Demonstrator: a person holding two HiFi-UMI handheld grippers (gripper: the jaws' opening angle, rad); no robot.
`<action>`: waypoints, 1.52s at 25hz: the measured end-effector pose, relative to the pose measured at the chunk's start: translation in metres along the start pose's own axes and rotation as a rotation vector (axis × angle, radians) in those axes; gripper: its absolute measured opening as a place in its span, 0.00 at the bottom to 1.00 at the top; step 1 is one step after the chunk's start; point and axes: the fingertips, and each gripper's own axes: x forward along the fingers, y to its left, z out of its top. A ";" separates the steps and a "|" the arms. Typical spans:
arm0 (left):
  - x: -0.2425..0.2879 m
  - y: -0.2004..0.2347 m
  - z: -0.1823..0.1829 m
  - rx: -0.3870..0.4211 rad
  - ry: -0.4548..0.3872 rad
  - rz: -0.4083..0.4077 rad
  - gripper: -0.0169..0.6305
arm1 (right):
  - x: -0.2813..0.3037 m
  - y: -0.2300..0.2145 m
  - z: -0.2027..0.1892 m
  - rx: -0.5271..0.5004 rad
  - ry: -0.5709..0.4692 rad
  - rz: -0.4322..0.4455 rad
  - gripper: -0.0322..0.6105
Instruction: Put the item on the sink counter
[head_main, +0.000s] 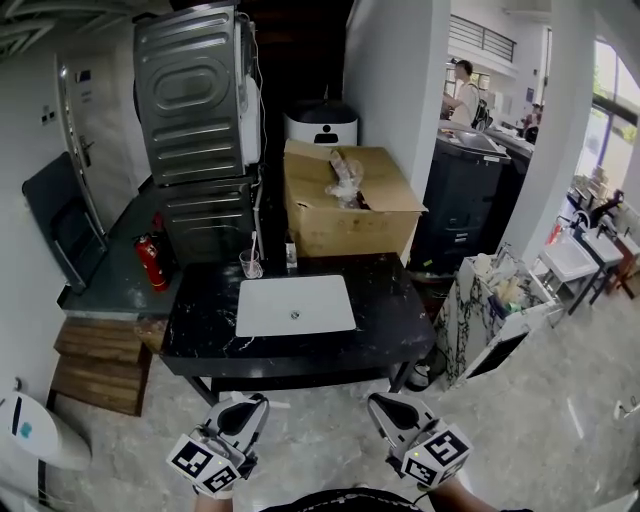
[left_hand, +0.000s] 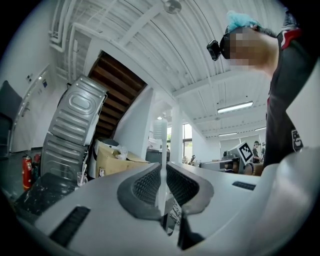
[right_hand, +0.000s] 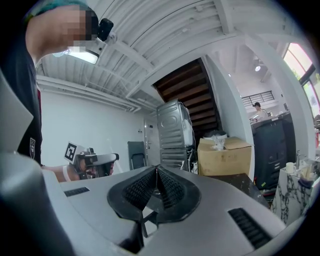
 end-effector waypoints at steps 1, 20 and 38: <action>-0.004 0.002 -0.001 0.001 0.004 -0.004 0.09 | 0.002 0.004 0.000 -0.002 0.000 -0.001 0.11; 0.082 0.085 -0.046 -0.041 0.069 -0.001 0.09 | 0.094 -0.079 -0.026 0.043 0.034 0.035 0.11; 0.247 0.202 -0.041 0.012 0.091 0.145 0.09 | 0.245 -0.258 0.002 0.097 -0.001 0.149 0.11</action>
